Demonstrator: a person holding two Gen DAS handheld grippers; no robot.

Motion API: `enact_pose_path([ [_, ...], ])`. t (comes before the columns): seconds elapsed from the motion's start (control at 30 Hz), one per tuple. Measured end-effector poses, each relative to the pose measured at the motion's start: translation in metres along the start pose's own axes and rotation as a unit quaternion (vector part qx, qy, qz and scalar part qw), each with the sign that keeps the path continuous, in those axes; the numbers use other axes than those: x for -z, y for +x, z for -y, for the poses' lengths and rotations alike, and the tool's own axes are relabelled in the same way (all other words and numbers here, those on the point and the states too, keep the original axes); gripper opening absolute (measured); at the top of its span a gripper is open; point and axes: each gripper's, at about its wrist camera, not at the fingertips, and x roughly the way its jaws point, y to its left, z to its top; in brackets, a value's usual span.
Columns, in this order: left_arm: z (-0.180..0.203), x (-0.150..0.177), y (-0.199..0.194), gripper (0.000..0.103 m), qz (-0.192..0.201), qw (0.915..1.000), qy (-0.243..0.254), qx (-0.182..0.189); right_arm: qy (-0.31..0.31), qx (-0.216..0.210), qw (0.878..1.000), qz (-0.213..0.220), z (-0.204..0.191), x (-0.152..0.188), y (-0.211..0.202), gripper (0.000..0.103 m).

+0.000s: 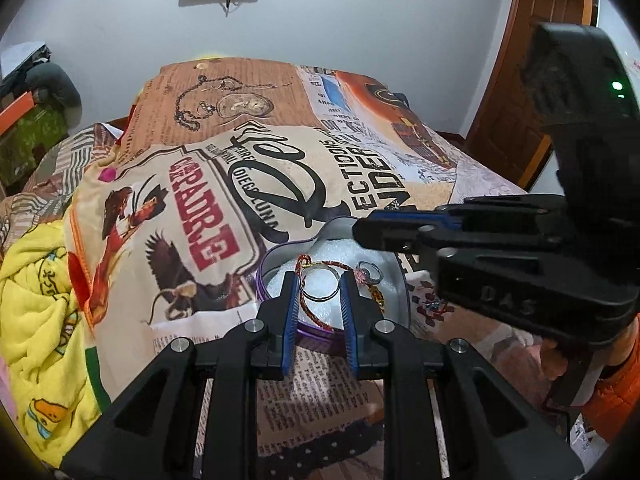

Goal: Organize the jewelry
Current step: 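Carry both rings into the heart tin and open both tools, then withdraw both tools from the tin toward the remaining jewelry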

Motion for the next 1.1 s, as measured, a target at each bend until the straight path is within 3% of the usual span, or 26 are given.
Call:
enact_pose_path([
  [0.3,-0.003,-0.002,0.008,0.019,-0.001,1.0,0.005,0.0,0.002,0.004,1.0,-0.01,0.008,-0.002,0.009,0.009],
  [0.47,0.002,-0.002,0.004,0.02,-0.001,0.9999,0.014,-0.005,0.012,0.001,1.0,-0.014,0.011,-0.003,0.006,0.017],
  [1.1,0.027,-0.009,-0.031,0.021,0.016,0.9995,0.021,-0.016,0.021,0.044,0.999,0.022,0.026,0.017,-0.056,0.021],
])
